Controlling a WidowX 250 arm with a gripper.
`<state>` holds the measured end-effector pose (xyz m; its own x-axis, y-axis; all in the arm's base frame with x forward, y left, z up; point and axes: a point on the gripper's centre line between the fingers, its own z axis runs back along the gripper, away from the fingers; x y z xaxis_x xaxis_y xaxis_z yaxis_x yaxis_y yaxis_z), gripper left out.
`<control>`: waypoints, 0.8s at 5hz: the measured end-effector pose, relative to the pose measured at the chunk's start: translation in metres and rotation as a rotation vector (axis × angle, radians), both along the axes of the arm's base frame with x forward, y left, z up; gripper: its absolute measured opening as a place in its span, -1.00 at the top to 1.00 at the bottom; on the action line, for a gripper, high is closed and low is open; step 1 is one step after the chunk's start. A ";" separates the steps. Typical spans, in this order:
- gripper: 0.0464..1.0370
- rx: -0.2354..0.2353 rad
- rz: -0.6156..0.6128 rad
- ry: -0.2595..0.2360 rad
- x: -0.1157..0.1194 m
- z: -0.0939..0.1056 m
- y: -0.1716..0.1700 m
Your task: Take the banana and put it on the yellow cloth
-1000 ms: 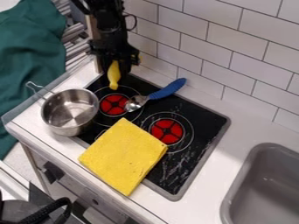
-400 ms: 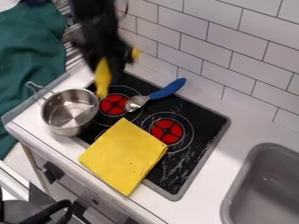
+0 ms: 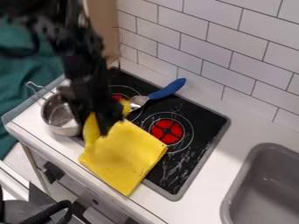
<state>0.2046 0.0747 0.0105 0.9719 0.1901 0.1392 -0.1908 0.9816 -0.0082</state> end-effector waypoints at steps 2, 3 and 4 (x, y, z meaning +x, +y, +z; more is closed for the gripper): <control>0.07 -0.025 -0.092 0.045 0.000 -0.032 -0.027; 0.07 -0.001 -0.141 0.031 0.012 -0.038 -0.033; 0.07 0.005 -0.134 0.011 0.021 -0.040 -0.033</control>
<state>0.2253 0.0422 -0.0296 0.9900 0.0575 0.1291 -0.0577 0.9983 -0.0024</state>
